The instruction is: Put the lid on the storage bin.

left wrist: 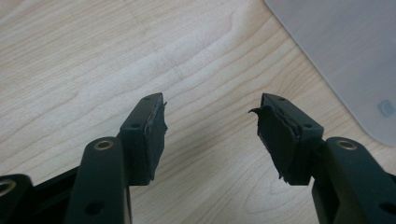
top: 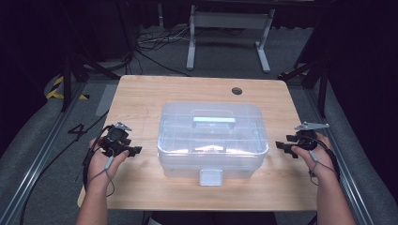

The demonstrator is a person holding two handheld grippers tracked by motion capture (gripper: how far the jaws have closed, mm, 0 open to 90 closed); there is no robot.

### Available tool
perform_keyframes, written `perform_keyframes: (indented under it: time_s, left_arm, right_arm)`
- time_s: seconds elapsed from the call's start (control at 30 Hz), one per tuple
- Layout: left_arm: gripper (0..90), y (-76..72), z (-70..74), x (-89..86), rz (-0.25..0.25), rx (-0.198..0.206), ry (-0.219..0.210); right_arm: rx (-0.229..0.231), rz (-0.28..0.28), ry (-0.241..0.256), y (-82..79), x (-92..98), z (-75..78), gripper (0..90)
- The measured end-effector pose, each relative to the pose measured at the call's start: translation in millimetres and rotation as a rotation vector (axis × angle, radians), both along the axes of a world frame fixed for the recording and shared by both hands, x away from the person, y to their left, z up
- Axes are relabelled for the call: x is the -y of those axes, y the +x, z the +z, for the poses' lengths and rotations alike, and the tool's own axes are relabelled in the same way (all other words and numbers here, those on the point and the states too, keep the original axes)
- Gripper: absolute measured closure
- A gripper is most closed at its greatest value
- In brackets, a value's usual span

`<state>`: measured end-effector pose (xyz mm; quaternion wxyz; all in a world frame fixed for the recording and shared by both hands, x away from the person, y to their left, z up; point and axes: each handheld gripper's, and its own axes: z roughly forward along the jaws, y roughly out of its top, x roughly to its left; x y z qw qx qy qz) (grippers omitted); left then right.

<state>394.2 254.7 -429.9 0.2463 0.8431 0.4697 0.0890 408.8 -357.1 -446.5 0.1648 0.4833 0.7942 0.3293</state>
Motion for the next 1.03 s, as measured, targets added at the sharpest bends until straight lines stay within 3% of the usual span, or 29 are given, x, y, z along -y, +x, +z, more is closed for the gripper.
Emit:
perform_keyframes:
  time_s: [0.27, 0.6, 0.7, 0.9, 1.03]
  left_arm:
    - [41.4, 3.8, -9.2, 14.7, -0.06, -0.046, 0.039]
    - [40.3, 5.8, -15.5, 23.0, -0.114, -0.072, 0.081]
    - [39.7, 5.2, -16.4, 24.4, -0.121, -0.096, 0.082]
    - [37.8, 5.6, -15.5, 27.8, -0.144, -0.095, 0.088]
    - [37.5, 3.2, -12.2, 29.1, -0.152, -0.088, 0.062]
  right_arm:
    - [-0.032, 0.038, -0.026, 3.9, -11.8, -15.0, 38.2]
    - [-0.006, 0.102, -0.082, 6.0, -29.4, -24.4, 36.9]
    - [-0.004, 0.114, -0.084, 6.1, -32.9, -25.8, 36.4]
    - [-0.021, 0.129, -0.093, 7.1, -37.4, -30.2, 36.1]
    - [-0.024, 0.13, -0.079, 8.7, -37.5, -30.5, 36.1]
